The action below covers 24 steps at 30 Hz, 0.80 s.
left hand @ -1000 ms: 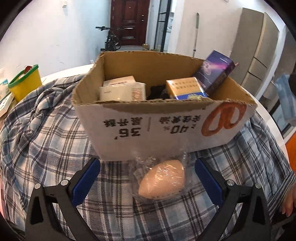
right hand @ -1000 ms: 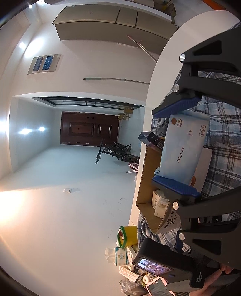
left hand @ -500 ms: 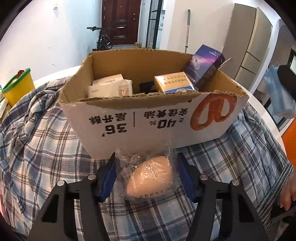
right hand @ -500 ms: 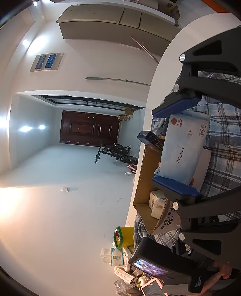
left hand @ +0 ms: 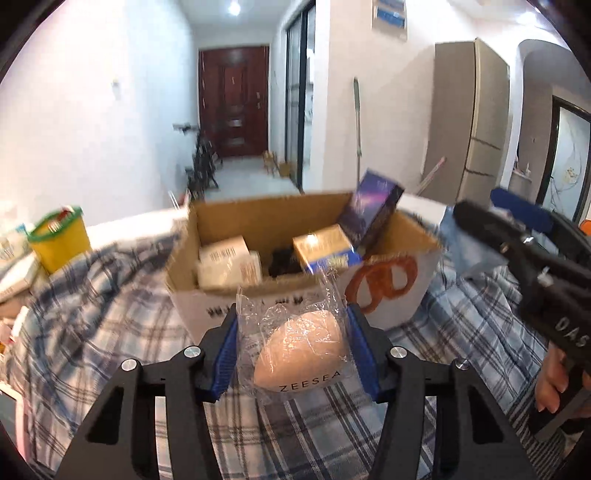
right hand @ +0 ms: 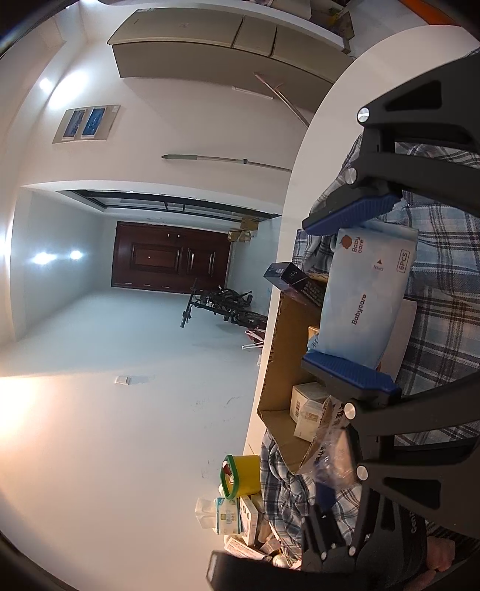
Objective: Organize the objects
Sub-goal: 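Grasp the ZEESEA sponge bag with the left gripper while the right gripper holds the wipes, then lift the sponge bag with the left gripper and carry it over the box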
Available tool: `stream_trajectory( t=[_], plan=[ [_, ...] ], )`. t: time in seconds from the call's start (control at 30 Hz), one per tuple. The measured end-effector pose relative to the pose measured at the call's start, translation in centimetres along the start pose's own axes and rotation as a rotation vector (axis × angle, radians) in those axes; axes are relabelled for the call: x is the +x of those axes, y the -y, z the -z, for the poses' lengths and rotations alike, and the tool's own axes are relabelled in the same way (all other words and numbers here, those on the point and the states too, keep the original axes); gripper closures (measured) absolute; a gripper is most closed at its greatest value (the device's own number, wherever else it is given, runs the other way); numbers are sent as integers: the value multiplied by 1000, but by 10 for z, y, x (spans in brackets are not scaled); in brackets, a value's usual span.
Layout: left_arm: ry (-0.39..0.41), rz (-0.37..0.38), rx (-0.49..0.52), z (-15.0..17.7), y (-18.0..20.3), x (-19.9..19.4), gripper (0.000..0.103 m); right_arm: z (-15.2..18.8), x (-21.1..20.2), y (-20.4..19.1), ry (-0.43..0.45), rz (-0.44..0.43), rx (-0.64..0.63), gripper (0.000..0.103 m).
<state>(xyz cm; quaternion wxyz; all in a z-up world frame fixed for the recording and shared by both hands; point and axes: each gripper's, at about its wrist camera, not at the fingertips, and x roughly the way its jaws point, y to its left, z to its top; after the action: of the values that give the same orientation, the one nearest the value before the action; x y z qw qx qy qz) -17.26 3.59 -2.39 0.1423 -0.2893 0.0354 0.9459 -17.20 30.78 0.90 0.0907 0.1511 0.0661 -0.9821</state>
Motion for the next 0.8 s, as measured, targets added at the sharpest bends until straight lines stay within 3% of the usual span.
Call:
stream_trajectory(
  t=[0.13,0.33,0.8],
  plan=[
    [132,-42,-2,-13,1,-17,46,0,-1,1,4,-2,-2,38],
    [265,-77,-34,-18,-6,-41,46,0,-2,0,6,-3,-8,38],
    [324,-98,-49,-13,-11,-48,46,-1,-1,4,1,-3,4,38]
  ],
)
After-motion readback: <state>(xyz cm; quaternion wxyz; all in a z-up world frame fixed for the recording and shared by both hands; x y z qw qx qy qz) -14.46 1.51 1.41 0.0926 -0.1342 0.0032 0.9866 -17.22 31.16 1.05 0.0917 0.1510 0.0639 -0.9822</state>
